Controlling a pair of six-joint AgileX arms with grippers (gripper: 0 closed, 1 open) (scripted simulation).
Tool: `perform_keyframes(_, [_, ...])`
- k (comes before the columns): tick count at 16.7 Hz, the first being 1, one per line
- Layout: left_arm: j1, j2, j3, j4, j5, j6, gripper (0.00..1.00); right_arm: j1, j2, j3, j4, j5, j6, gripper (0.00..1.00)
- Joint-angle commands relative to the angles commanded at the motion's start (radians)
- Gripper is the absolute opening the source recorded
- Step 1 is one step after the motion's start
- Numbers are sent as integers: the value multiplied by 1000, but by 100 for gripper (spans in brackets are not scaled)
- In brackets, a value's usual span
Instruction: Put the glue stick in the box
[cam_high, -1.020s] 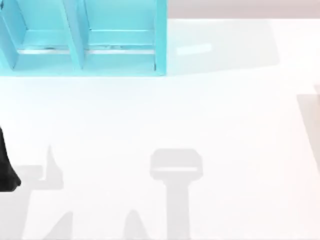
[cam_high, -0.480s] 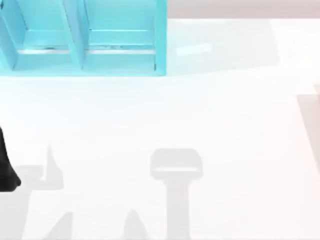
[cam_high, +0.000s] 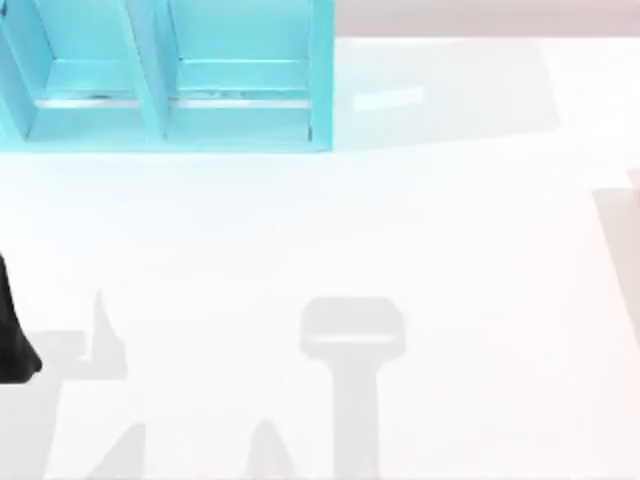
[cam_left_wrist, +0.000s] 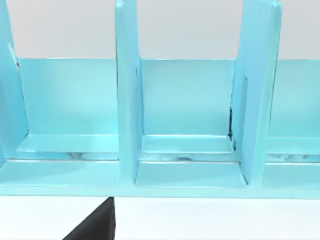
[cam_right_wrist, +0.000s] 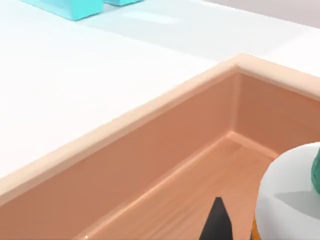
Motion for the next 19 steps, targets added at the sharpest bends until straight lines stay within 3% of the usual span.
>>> perform_keyframes(13, [0, 0, 0, 0, 0, 0, 100, 0, 0, 0, 0, 0, 0, 98])
perform_keyframes(19, [0, 0, 0, 0, 0, 0, 100, 0, 0, 0, 0, 0, 0, 100])
